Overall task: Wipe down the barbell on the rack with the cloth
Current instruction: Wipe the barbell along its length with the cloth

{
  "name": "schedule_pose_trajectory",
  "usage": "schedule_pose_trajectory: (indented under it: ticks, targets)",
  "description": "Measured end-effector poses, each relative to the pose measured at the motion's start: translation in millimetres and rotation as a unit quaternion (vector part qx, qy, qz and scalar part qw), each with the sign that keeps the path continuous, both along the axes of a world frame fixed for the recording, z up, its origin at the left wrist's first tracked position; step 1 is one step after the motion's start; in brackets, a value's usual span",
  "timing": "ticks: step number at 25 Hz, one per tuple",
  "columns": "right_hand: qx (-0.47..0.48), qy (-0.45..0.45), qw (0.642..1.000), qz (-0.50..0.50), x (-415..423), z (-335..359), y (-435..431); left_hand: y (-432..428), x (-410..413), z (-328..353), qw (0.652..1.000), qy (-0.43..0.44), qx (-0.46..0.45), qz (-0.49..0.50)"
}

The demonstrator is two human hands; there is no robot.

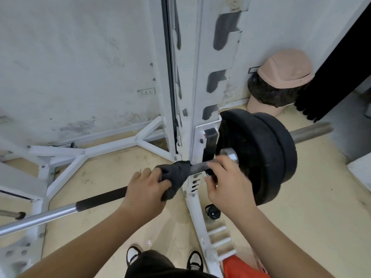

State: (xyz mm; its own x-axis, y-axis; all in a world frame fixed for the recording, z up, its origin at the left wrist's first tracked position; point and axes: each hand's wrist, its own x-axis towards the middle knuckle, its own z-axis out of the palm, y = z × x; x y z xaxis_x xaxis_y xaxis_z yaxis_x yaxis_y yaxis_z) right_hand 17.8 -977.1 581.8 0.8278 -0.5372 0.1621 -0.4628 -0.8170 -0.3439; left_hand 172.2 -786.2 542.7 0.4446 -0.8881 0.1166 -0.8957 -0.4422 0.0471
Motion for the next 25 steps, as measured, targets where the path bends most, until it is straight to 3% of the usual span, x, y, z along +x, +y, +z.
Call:
schedule_pose_trajectory:
  ticks: [2,4,7,11,15,17,19,21,23,25]
  targets:
    - [0.076,0.077,0.992,-0.061,2.0,-17.5,3.7,11.4,13.1,10.1,0.995,0.049,-0.057,0.059]
    - [0.059,0.116,0.989,-0.071,8.6,-24.5,1.0,-7.2,30.4,26.2,0.975,0.129,-0.099,0.150]
    - [0.024,0.126,0.990,-0.061,14.7,-26.0,-4.2,-42.8,54.5,29.2,0.949,0.268,0.025,0.164]
    - [-0.014,0.118,0.992,-0.052,15.6,-29.6,-4.5,-37.3,79.4,24.9,0.817,0.518,0.108,0.231]
    - [-0.022,0.078,0.994,-0.070,17.9,-37.6,4.5,-67.5,88.5,27.2,0.709,0.619,0.174,0.290]
    - [-0.025,0.077,0.994,-0.074,19.5,-36.6,4.5,-96.8,75.7,24.9,0.679,0.662,0.124,0.293]
    - [-0.033,0.080,0.993,-0.074,19.2,-38.3,5.8,-118.0,62.4,18.4,0.698,0.671,0.048,0.246]
    - [-0.038,0.078,0.993,-0.075,19.5,-39.1,5.5,-119.0,58.3,15.5,0.758,0.626,0.041,0.176]
    - [-0.024,0.095,0.993,-0.066,20.1,-34.2,5.9,-95.4,61.3,21.0,0.843,0.523,0.069,0.109]
    - [0.031,0.119,0.990,-0.074,18.6,-22.4,1.3,-66.6,59.8,31.2,0.930,0.347,0.105,0.065]
